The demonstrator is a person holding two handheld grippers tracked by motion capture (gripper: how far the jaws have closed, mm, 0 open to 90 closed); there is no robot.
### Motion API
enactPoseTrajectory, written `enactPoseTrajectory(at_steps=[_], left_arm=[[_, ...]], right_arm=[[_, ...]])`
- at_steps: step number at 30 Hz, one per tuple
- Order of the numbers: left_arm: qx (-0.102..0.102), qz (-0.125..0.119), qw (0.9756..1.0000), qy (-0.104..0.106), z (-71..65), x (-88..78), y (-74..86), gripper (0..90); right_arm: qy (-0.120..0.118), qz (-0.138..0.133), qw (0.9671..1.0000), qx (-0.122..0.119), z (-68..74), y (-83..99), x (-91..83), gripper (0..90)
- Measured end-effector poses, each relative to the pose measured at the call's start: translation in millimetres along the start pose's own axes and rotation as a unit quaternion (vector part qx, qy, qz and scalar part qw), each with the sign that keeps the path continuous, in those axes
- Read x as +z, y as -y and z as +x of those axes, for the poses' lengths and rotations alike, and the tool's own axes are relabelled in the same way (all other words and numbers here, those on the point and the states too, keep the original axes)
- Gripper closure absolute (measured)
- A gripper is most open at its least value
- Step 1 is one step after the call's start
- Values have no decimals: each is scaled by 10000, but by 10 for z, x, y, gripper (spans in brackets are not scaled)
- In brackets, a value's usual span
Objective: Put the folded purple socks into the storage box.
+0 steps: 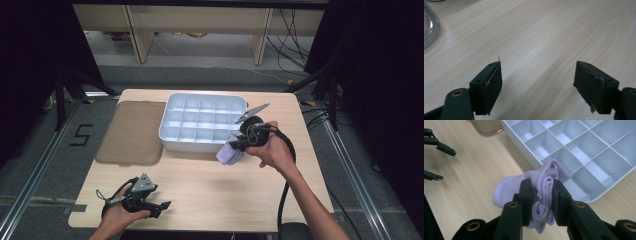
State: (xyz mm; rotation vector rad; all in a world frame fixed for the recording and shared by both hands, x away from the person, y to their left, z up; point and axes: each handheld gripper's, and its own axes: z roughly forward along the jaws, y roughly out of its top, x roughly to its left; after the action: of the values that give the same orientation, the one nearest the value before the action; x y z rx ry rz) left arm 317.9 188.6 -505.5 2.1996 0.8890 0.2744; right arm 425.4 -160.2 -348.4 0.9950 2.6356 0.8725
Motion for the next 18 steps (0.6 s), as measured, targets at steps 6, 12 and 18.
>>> enactPoseTrajectory(at_steps=[6,12,18], left_arm=[[-44,-28,10000,36,-3,-3,-3,222],[-13,-69,10000,41,-4,-8,-9,222],[7,-105,9999,26,-4,-11,-14,222]], right_arm=[[124,-17,9999,-1,-104,-69,-51,732],[303,-10,9995,79,-219,-149,-101,731],[388,35,9990,231,-308,-221,-70,731]])
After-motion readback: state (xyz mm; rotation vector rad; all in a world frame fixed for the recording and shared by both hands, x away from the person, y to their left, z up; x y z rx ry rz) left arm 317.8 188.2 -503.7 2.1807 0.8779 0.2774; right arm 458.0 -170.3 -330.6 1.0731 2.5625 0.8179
